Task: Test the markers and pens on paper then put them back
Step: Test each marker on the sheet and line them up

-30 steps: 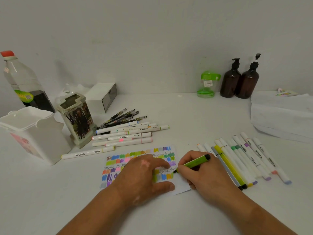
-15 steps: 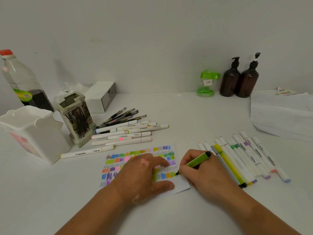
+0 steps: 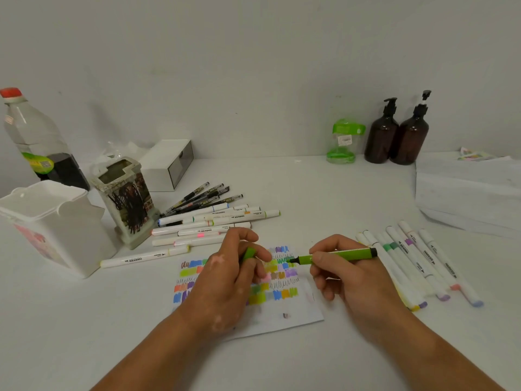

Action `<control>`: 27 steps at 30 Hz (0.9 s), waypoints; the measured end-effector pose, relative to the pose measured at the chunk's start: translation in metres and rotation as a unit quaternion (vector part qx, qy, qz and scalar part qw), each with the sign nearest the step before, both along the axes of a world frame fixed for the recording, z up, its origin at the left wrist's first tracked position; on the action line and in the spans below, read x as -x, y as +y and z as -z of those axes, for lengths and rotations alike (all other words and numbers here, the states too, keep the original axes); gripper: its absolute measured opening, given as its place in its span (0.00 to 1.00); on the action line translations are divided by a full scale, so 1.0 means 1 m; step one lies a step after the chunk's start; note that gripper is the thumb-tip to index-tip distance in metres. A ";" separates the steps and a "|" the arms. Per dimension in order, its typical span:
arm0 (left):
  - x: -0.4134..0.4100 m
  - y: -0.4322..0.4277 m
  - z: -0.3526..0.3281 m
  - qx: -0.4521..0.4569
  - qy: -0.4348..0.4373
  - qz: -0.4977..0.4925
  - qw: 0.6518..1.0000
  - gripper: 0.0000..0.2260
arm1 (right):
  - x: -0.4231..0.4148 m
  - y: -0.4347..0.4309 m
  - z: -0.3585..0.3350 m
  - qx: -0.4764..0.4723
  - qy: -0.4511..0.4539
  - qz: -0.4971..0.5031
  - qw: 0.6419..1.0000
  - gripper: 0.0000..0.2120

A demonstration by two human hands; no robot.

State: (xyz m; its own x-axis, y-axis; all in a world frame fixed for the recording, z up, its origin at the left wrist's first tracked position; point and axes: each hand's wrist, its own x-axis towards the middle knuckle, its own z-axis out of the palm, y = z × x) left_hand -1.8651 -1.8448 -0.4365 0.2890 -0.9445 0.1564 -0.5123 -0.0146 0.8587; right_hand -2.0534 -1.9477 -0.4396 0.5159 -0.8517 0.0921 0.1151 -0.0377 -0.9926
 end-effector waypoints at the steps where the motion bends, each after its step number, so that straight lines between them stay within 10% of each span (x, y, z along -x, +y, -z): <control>1: 0.001 0.000 0.000 0.005 0.006 0.009 1.000 0.13 | 0.000 0.000 -0.001 -0.013 -0.021 -0.001 1.000 0.03; 27: -0.006 0.002 -0.003 0.012 0.042 0.088 0.995 0.10 | 0.005 0.007 -0.012 0.048 0.011 -0.064 0.997 0.04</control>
